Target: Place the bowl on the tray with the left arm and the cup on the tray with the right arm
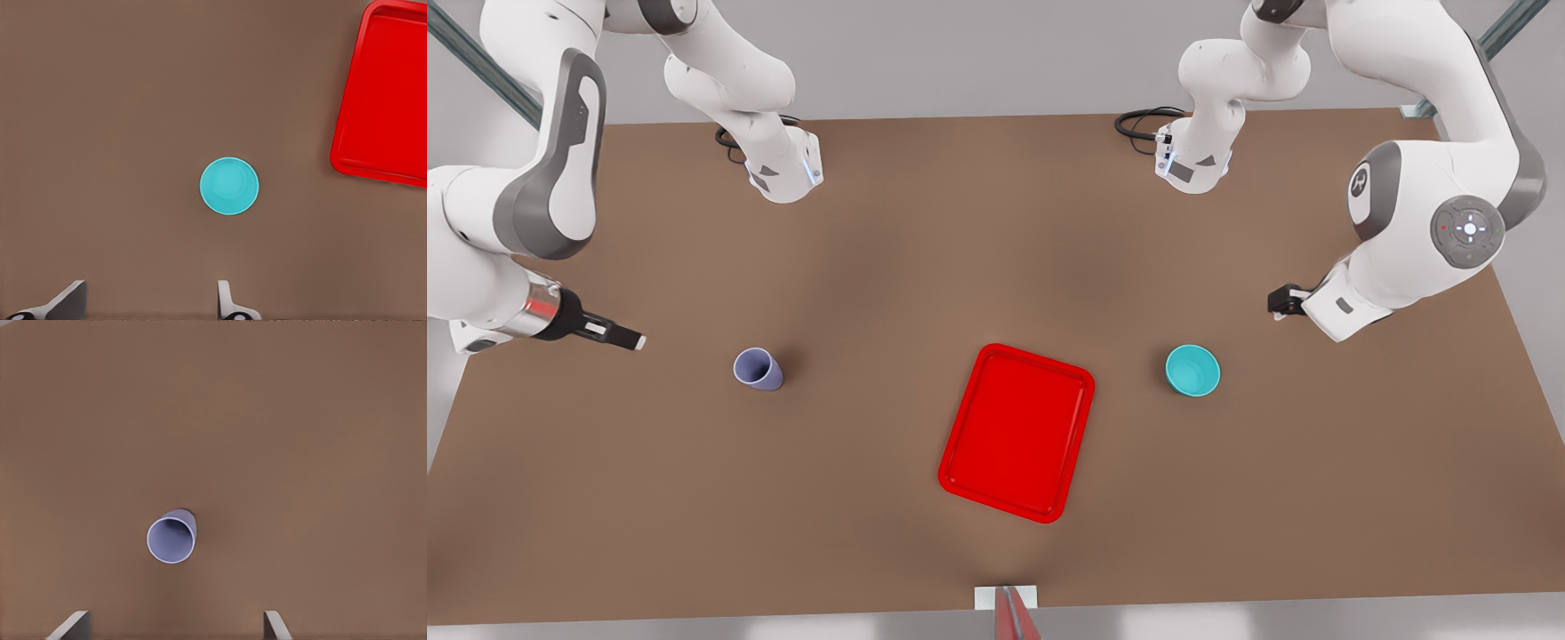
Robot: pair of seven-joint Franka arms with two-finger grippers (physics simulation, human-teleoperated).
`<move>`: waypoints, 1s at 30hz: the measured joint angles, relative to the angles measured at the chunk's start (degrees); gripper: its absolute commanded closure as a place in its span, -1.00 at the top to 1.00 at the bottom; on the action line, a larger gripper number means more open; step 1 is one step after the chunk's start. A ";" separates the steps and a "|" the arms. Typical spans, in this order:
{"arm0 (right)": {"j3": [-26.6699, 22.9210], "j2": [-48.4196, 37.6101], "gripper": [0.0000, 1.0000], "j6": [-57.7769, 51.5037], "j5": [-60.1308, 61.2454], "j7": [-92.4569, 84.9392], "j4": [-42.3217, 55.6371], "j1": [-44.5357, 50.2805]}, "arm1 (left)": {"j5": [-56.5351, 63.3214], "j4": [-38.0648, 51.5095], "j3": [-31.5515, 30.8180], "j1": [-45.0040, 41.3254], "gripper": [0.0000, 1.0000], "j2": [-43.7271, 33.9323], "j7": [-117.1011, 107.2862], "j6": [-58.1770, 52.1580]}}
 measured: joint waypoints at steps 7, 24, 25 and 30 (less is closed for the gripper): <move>0.00 0.21 1.00 0.09 0.00 0.00 0.57 0.08 | -6.78 -23.97 0.17 1.71 1.00 12.36 2.47 27.66; 0.42 0.44 1.00 1.67 1.99 -8.22 0.79 0.64 | -15.18 -25.65 -0.44 3.11 -0.57 21.44 10.31 37.89; 0.36 0.44 1.00 1.67 2.02 -11.37 0.79 0.79 | -15.28 -25.65 -0.44 3.04 -0.57 21.44 10.07 37.89; 0.41 0.81 1.00 0.44 2.11 -12.63 1.10 0.49 | -15.95 -25.56 -0.44 2.93 -0.57 21.84 9.75 37.89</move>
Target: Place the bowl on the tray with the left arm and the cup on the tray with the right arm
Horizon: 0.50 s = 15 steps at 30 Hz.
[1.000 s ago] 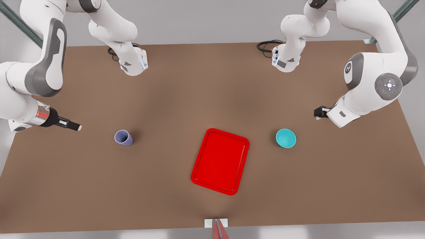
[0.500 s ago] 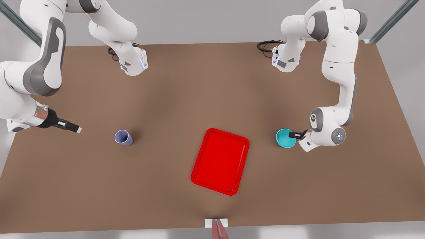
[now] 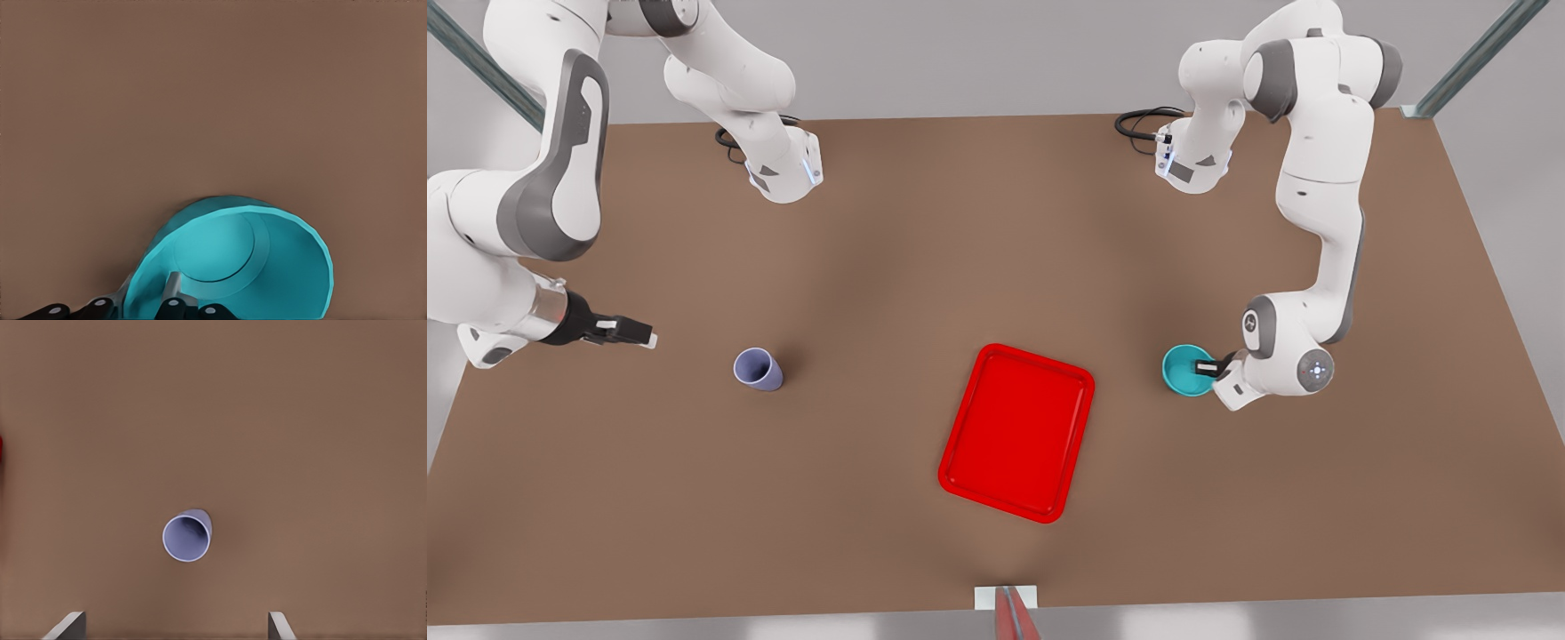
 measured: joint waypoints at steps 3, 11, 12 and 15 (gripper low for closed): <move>0.02 -0.02 1.00 -0.07 0.00 -0.03 0.04 0.08 | -0.39 0.88 0.00 0.00 -0.57 -0.05 -0.32 -0.54; 0.03 0.06 1.00 -0.70 0.00 -0.03 -0.14 0.19 | -1.63 17.20 0.07 -12.39 -0.57 2.76 -28.17 -12.61; 0.03 0.06 1.00 -0.70 0.00 -0.03 -0.14 0.15 | -1.50 25.84 -0.51 -14.87 -0.57 7.64 -38.95 -16.44; 0.03 0.49 1.00 -0.70 0.01 -0.03 0.12 -0.26 | -2.62 37.45 -7.39 -15.85 -0.57 14.12 -55.72 -16.17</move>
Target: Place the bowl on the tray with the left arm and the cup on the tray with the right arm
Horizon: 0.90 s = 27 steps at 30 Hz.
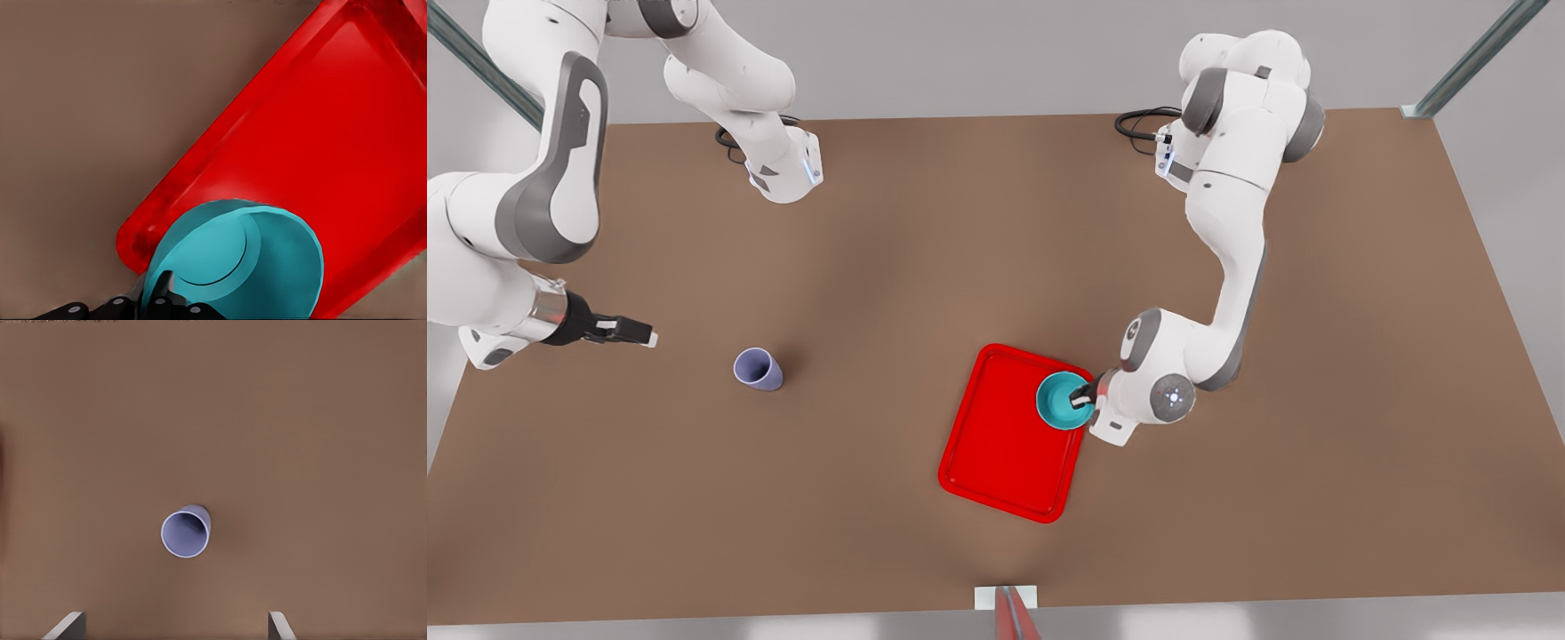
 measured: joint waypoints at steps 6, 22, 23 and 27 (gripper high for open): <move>-0.08 -0.08 1.00 -0.09 -0.06 0.27 0.18 0.24 | -2.63 -3.52 -0.24 -1.39 0.76 1.86 2.39 2.34; 0.39 4.03 1.00 12.41 -0.36 -2.02 -11.91 2.76 | 16.50 -7.91 10.21 7.92 1.00 -31.76 42.57 -21.67; 0.43 4.13 1.00 16.86 -0.36 -1.94 -14.78 3.21 | 17.68 -7.73 10.20 7.83 1.00 -31.22 42.10 -21.95; 0.44 5.05 1.00 29.56 -0.45 -1.67 -23.35 4.58 | 20.10 -7.51 10.64 7.77 1.00 -30.08 42.60 -22.76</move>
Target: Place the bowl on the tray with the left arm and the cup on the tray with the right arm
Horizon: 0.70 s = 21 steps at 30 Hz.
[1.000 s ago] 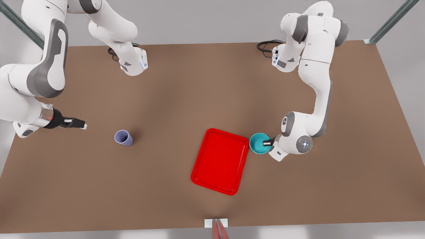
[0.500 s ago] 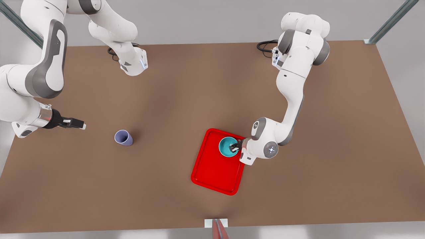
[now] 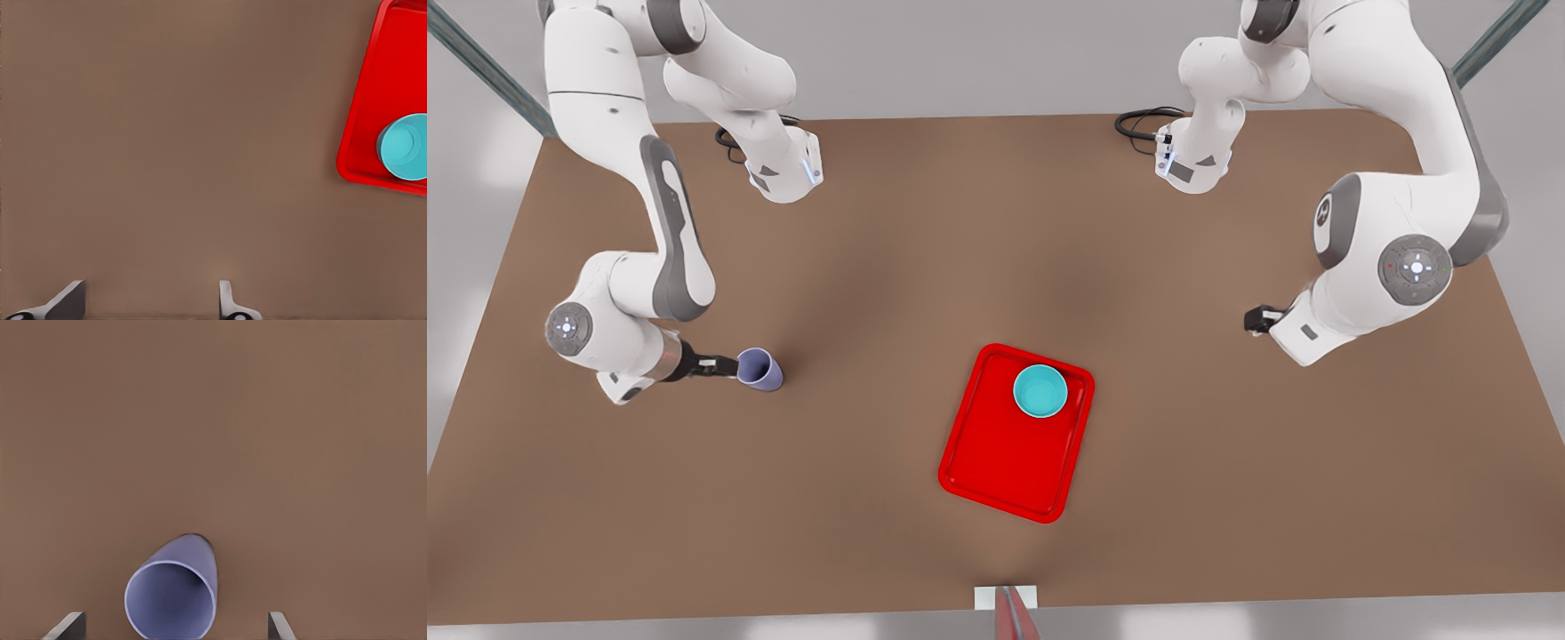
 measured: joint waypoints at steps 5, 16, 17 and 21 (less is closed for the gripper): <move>0.00 1.56 1.00 4.25 0.01 -0.17 -3.51 -0.08 | 0.69 0.03 0.27 0.10 1.00 -0.17 -0.03 0.14; -0.24 1.79 1.00 9.54 0.00 -0.53 -10.38 -0.89 | 0.89 0.12 1.33 0.14 1.00 0.27 -0.14 0.00; -0.26 1.89 1.00 9.55 0.00 -0.53 -10.48 -0.91 | 0.87 0.12 1.33 0.18 1.00 0.27 -0.12 0.00; -0.26 3.08 1.00 9.55 0.00 -0.53 -9.94 -0.20 | 0.83 0.12 1.33 0.17 1.00 0.27 -0.21 -0.02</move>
